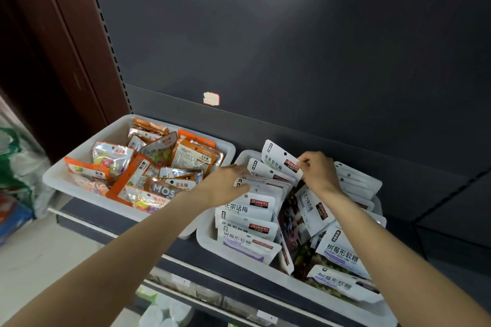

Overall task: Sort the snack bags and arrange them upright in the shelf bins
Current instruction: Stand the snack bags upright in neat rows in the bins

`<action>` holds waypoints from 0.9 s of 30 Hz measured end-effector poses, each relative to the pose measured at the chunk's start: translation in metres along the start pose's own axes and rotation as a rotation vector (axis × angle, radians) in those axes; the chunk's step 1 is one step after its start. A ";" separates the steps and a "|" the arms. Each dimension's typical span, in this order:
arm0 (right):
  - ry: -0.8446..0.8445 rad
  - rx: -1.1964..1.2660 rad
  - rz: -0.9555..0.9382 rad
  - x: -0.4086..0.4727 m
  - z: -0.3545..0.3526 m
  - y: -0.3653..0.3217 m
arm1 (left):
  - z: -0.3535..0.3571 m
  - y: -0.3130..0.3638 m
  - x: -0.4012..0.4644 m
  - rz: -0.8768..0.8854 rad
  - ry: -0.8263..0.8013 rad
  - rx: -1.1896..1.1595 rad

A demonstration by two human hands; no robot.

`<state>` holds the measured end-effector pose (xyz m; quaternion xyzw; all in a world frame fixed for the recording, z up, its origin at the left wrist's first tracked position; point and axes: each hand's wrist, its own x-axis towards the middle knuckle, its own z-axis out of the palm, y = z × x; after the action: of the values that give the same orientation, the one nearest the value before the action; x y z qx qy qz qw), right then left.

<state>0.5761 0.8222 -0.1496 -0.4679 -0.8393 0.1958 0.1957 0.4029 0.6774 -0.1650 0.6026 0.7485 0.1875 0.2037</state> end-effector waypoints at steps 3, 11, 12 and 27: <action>-0.034 0.072 -0.004 0.003 0.000 0.003 | -0.002 -0.006 -0.007 0.036 -0.049 -0.017; -0.284 0.119 -0.087 0.002 0.006 -0.011 | -0.009 -0.005 -0.015 0.041 -0.112 -0.003; -0.355 0.079 -0.086 -0.001 0.007 -0.013 | -0.009 -0.005 -0.016 0.039 -0.115 0.001; -0.034 -0.254 -0.239 0.007 0.016 -0.002 | -0.019 0.001 -0.015 -0.028 -0.151 0.010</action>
<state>0.5626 0.8252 -0.1613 -0.3824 -0.9101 0.0715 0.1425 0.3963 0.6627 -0.1467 0.6056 0.7402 0.1350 0.2590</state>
